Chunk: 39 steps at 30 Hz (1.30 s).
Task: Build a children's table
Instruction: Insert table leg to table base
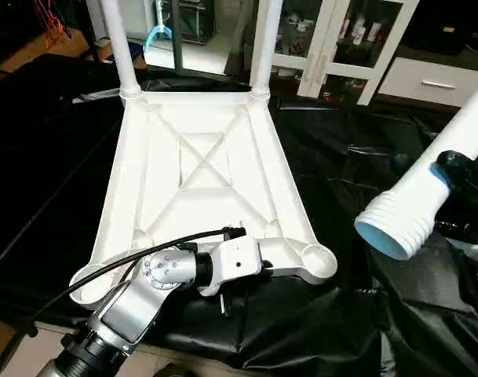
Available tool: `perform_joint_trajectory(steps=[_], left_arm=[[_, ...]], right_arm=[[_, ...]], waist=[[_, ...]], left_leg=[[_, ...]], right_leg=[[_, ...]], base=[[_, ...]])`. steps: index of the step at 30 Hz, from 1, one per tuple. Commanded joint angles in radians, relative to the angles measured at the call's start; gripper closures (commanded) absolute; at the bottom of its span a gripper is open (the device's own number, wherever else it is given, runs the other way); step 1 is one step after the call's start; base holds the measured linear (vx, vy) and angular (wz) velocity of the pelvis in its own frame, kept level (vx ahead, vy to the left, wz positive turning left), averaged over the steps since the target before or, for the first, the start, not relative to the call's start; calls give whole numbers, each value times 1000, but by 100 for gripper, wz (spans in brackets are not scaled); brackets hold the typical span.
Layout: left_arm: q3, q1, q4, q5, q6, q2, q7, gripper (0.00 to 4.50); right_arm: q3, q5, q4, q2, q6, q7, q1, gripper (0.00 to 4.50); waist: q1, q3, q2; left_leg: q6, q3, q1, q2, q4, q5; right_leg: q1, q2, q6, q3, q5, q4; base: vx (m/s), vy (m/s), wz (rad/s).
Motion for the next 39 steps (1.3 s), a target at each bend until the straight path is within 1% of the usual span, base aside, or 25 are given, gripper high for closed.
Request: perform_joint_trajectory(steps=[1,2,3,4,5,7,11,15,18,19,20,21,22,23,24,25,26,27,28,30,31,33,36,37,39], left_arm=[[-33,20,17,3,10,-4,-9,450],[-32,20,17,3,10,-4,-9,450],[-31,21,17,4,10,-3,-9,450],[-31,21,17,4,10,-3,-9,450],[-31,21,16,5,10,-4,-8,450],[-30,21,16,5,10,-4,-7,450],[-31,21,14,6,13,-5,-6,450],[-32,22,13,6,14,-5,-7,450],[-33,23,12,7,14,-4,-8,450],[-34,23,12,8,14,-4,-9,450],[-34,23,12,8,13,-3,-9,450],[-34,23,12,8,13,-3,-9,450],[-35,24,12,9,12,-3,-10,450],[-35,23,13,10,11,-3,-10,450],[-35,23,13,10,11,-3,-10,450],[-36,21,14,11,11,-4,-11,450],[-36,21,14,11,11,-4,-11,450],[-37,19,14,12,12,-7,-10,450],[-37,18,14,13,13,-8,-9,450],[-37,19,13,13,13,-8,-8,450],[-38,20,12,15,15,-7,-7,450],[-38,21,11,16,15,-7,-6,450],[-38,22,11,17,15,-5,-5,450],[-38,22,11,17,15,-5,-5,450],[-37,21,11,18,15,-5,-5,450]], right_arm=[[-9,-31,-25,12,-52,-72,-4,266],[-9,-35,-25,14,-56,-78,-5,266],[6,-125,-42,43,-149,-149,-5,266],[6,-125,-42,43,-149,-149,-5,266],[4,-173,-30,68,-204,-221,-15,266],[-15,-198,2,106,-255,-319,-36,266],[-36,-150,-3,131,-230,-382,-32,266],[-32,-154,-13,128,-227,-379,-22,266],[-30,-170,-30,128,-239,-376,-10,266],[-27,-185,-38,127,-251,-381,-6,266],[15,-270,-63,117,-309,-376,8,266],[15,-270,-63,117,-309,-376,8,266],[81,-366,-98,96,-372,-355,32,266],[163,-479,-136,77,-464,-321,64,266],[163,-479,-136,77,-464,-321,64,266],[224,-557,-169,70,-536,-296,92,266],[224,-557,-169,70,-536,-296,92,266],[272,-607,-192,77,-594,-270,127,266],[277,-615,-191,80,-605,-267,134,266],[284,-621,-182,80,-609,-259,147,266],[312,-662,-174,57,-643,-230,175,266],[323,-689,-170,47,-666,-216,189,266],[343,-729,-170,29,-709,-186,206,266],[343,-729,-170,29,-709,-186,206,266],[355,-767,-167,21,-763,-160,221,266]], waist=[[-3,-39,-20],[-5,-39,-20],[-4,-39,-20],[-7,-40,-20],[-6,-40,-20],[-10,-40,-18],[-5,-41,-14],[-4,-43,-14],[-4,-43,-14],[-4,-42,-14],[-4,-42,-13],[-4,-41,-14],[-6,-41,-15],[-7,-41,-13],[-4,-43,-13],[-8,-42,-15],[-6,-43,-14],[-8,-42,-19],[-5,-41,-16],[-7,-42,-15],[-8,-39,-19],[-6,-38,-17],[-9,-39,-21],[-10,-38,-20],[-10,-38,-19]], left_leg=[[-9,-36,27,63,-89,-187],[-15,-35,27,61,-90,-191],[-17,-35,27,62,-91,-194],[-29,-35,27,61,-92,-197],[-30,-35,28,61,-92,-194],[-41,-34,29,59,-94,-199],[-30,-31,33,61,-94,-189],[-10,-29,27,59,-91,-149],[-6,-29,26,59,-92,-151],[-11,-30,26,61,-94,-168],[-16,-30,25,61,-94,-174],[-23,-31,24,62,-95,-179],[-27,-30,25,61,-96,-185],[-39,-32,25,61,-97,-200],[-43,-34,25,64,-96,-200],[-35,-34,24,61,-97,-207],[-35,-34,24,64,-96,-211],[-32,-32,24,63,-95,-216],[-27,-33,26,64,-95,-220],[-17,-35,25,63,-97,-217],[-7,-33,25,64,-96,-212],[-6,-33,25,65,-96,-216],[7,-34,21,63,-95,-209],[11,-35,21,64,-95,-212],[11,-35,24,65,-95,-223]], right_leg=[[11,-51,-171,25,-323,-88],[9,-49,-164,25,-333,-89],[9,-50,-161,25,-339,-90],[6,-49,-150,25,-346,-90],[6,-49,-151,26,-339,-90],[3,-47,-152,25,-334,-89],[4,-42,-159,27,-276,-85],[12,-41,-174,26,-201,-77],[14,-42,-175,26,-209,-78],[13,-43,-169,26,-239,-82],[12,-44,-166,26,-250,-82],[12,-44,-158,26,-262,-84],[11,-44,-155,26,-272,-85],[11,-44,-139,27,-291,-87],[12,-46,-131,27,-290,-86],[12,-45,-131,28,-292,-87],[10,-46,-128,29,-290,-87],[8,-44,-125,29,-294,-89],[8,-45,-125,30,-289,-89],[10,-43,-137,30,-271,-86],[9,-41,-148,30,-253,-85],[10,-42,-147,31,-257,-86],[14,-43,-148,30,-253,-85],[13,-44,-147,30,-260,-86],[11,-45,-148,31,-277,-88]], base=[[0,0,0],[0,0,0],[0,0,0],[0,0,0],[0,0,0],[0,0,0],[0,0,0],[0,0,0],[0,0,0],[0,0,0],[0,0,0],[0,0,0],[0,0,0],[0,0,0],[0,0,0],[0,0,0],[0,0,0],[0,0,0],[0,0,0],[0,0,0],[0,0,0],[0,0,0],[0,0,0],[0,0,0],[0,0,0]])
